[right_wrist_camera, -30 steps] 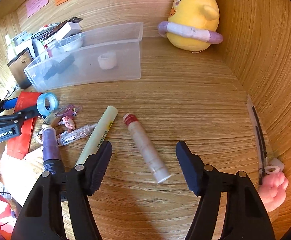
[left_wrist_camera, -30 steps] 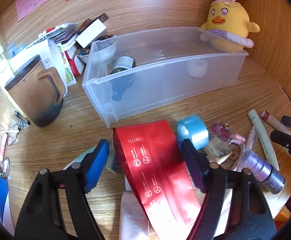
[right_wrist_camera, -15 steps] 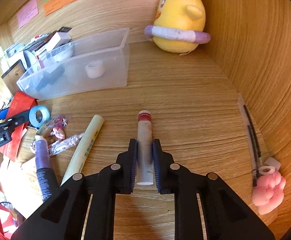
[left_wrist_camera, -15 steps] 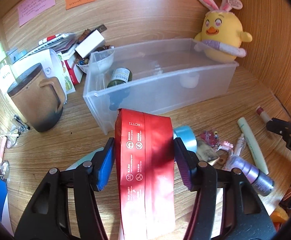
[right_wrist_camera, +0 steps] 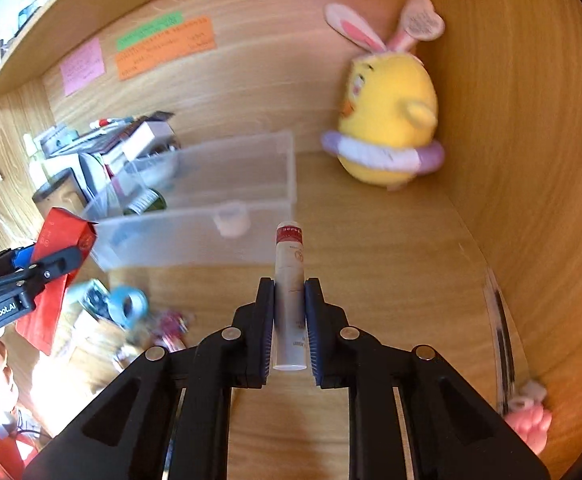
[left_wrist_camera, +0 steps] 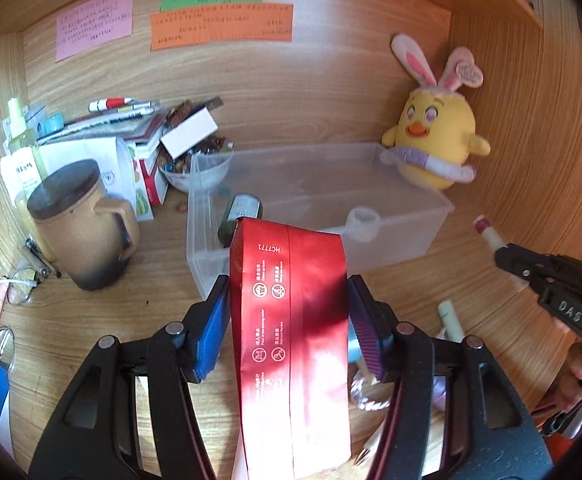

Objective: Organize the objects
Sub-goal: 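Carry both items into the clear box and open both tools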

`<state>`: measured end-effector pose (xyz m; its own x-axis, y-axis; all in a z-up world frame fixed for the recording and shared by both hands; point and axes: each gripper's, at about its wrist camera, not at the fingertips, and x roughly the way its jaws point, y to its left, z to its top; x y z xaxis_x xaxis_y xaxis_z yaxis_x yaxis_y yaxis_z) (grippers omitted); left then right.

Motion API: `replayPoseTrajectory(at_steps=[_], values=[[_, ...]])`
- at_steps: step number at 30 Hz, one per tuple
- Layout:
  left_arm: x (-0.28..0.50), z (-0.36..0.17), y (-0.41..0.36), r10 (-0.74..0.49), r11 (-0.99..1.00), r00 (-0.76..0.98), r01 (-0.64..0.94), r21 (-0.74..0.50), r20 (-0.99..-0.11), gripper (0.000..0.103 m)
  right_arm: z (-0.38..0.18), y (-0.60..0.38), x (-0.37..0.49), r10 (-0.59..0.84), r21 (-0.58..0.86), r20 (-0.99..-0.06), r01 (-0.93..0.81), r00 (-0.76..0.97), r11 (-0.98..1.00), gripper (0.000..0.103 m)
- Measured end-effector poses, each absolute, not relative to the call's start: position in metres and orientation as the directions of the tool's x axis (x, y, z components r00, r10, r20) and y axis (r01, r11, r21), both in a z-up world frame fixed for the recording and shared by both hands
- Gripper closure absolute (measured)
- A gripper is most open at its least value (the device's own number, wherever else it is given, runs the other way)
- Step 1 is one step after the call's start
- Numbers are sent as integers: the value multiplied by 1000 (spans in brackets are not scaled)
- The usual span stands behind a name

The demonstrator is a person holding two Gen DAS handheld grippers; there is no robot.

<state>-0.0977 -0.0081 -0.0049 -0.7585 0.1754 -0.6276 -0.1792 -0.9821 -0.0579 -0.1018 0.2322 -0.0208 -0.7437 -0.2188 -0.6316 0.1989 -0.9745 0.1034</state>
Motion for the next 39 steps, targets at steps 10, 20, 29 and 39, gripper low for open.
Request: replayPoseTrajectory(at_steps=[10, 20, 29, 39], values=[[-113, 22, -11, 179, -983, -798, -166, -76, -575, 46, 2, 207, -133, -279, 92, -597, 281, -752, -955, 89], [-144, 47, -22, 175, -985, -815, -150, -90, -552, 46, 33, 190, -168, -299, 60, -552, 320, -779, -945, 89], [-180, 45, -26, 143, -990, -800, -115, -85, -583, 46, 38, 174, -199, -308, 31, -561, 352, -768, -936, 89], [-217, 28, -16, 94, -995, -769, -97, -30, -632, 46, 9, 171, -230, -322, 69, -623, 360, -713, -930, 89]])
